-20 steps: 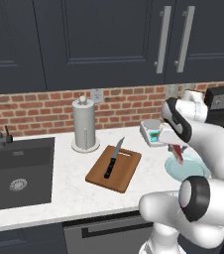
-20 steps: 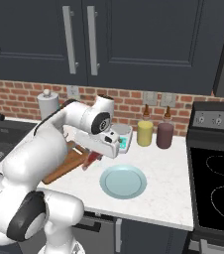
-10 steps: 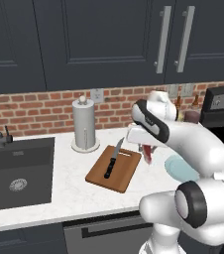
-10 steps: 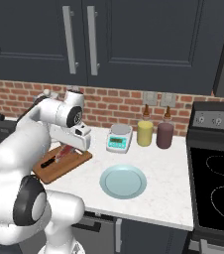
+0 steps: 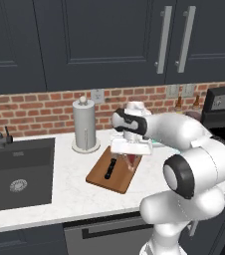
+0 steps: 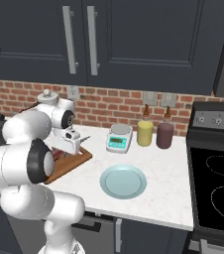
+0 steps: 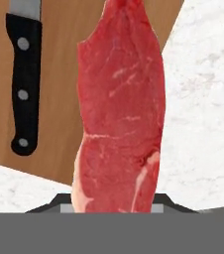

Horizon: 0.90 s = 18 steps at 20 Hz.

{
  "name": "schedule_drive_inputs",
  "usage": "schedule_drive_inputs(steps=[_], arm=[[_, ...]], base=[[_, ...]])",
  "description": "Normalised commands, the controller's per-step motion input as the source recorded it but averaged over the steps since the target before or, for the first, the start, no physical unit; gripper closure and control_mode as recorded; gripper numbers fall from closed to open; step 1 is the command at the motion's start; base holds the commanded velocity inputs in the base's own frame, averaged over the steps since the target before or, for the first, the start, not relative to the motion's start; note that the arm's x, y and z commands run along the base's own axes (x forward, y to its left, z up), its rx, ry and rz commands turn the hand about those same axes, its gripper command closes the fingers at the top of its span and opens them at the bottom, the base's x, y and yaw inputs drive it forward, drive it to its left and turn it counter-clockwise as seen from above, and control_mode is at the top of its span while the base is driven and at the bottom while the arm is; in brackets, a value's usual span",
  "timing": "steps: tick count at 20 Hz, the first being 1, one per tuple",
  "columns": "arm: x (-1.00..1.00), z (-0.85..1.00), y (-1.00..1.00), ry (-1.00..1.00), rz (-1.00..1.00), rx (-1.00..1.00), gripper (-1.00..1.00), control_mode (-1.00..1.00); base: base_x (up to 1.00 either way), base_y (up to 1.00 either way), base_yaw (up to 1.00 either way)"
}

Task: Pick up the knife from the drawer and place it on the cutting board. Then place the meat from the plate to the cutting board.

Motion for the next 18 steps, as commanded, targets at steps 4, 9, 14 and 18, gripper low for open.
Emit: schedule_drive_inputs(steps=[4,9,14,18], arm=[[0.44,-0.65,0.26,0.15,0.00,0.00,1.00,-1.00],[0.59,-0.41,0.49,0.03,-0.02,0.00,1.00,-1.00],[0.29,-0.25,0.07,0.00,0.00,0.00,-1.00,-1.00],[-0.30,-0.03,-0.25,0.00,0.00,0.00,-1.00,-1.00]], base=[[0.00,0.00,0.00],[0.00,0.00,0.00],[0.00,0.00,0.00],[0.00,0.00,0.00]])
